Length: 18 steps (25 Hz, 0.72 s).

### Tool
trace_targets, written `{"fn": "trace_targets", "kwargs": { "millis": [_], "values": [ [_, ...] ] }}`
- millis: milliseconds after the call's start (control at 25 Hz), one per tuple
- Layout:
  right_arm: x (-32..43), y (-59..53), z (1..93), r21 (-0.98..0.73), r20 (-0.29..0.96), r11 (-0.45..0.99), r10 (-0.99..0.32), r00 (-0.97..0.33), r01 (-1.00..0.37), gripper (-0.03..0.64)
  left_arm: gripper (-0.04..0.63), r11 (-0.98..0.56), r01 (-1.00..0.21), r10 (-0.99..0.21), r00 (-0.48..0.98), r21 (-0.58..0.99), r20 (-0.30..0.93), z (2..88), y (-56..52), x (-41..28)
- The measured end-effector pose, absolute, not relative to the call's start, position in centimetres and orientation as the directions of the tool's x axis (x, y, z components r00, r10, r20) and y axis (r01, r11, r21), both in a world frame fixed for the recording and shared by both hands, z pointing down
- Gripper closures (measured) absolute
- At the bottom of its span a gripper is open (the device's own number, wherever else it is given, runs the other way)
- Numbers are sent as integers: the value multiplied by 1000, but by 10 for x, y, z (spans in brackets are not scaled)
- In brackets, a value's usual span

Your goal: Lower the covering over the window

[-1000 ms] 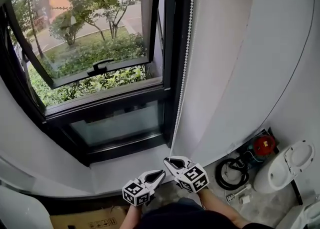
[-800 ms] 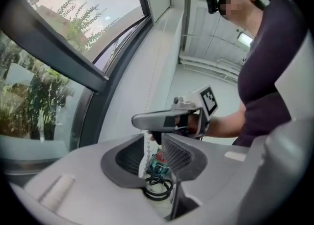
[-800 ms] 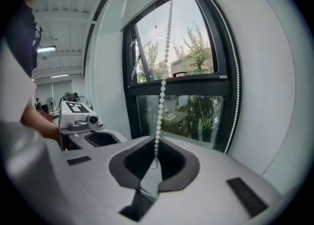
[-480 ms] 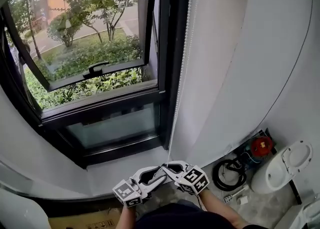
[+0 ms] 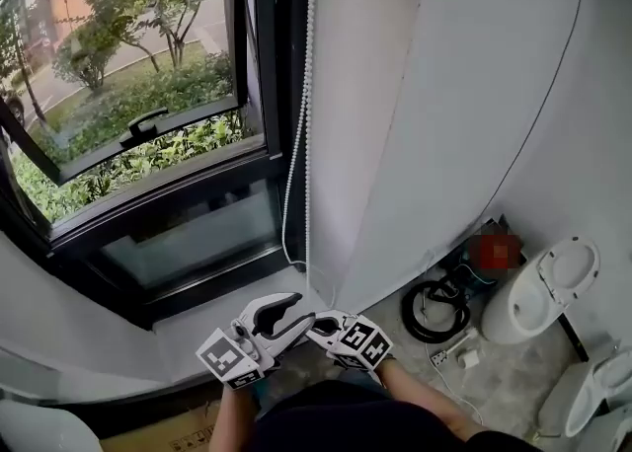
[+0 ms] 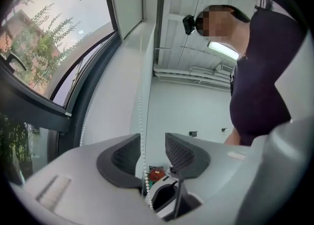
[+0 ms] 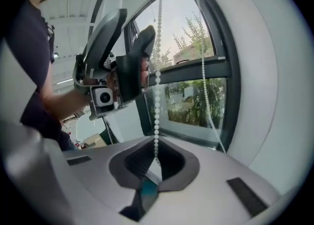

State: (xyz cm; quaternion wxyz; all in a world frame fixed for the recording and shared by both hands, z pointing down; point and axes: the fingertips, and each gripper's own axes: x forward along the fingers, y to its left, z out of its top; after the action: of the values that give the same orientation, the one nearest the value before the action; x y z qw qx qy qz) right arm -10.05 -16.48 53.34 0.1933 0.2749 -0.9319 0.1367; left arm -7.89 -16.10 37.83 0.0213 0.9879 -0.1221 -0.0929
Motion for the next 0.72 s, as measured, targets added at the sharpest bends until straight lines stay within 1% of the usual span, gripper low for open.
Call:
{"fn": "trace_targets", "kwargs": {
  "millis": [80,200,280,360,440,480,560,640,720],
  "values": [
    [-101,-164,533,-146,431,825,-444,-786,-546,603,452,-968,-248,-251,953,43,-166,376,-161,-74],
    [-103,-163,532,-130,427,836,-438,-791,-533,603,452,-968,-247,-252,953,50,-168,370,-165,-70],
    [-106,-160,531,-123,424,845,-429,-798,-520,603,453,-960,-275,-279,946,45,-163,366,-171,-70],
    [-107,-156,530,-111,423,854,-422,-802,-507,603,453,-951,-303,-308,941,58,-141,365,-176,-70],
    [-107,-155,528,-101,424,859,-420,-802,-503,602,455,-951,-296,-304,948,94,-97,366,-179,-67],
    [-108,-156,529,-98,425,860,-419,-803,-501,602,474,-954,-284,-292,953,97,-77,369,-180,-66],
    [-108,-154,531,-103,422,860,-417,-805,-499,603,563,-960,-260,-265,963,100,-46,374,-181,-63],
    [-102,-152,532,-96,418,857,-427,-802,-506,603,580,-964,-229,-236,971,135,-36,377,-178,-57],
    [-93,-155,538,-41,441,857,-445,-779,-513,602,582,-963,-217,-219,976,162,3,382,-178,-52]
  ]
}}
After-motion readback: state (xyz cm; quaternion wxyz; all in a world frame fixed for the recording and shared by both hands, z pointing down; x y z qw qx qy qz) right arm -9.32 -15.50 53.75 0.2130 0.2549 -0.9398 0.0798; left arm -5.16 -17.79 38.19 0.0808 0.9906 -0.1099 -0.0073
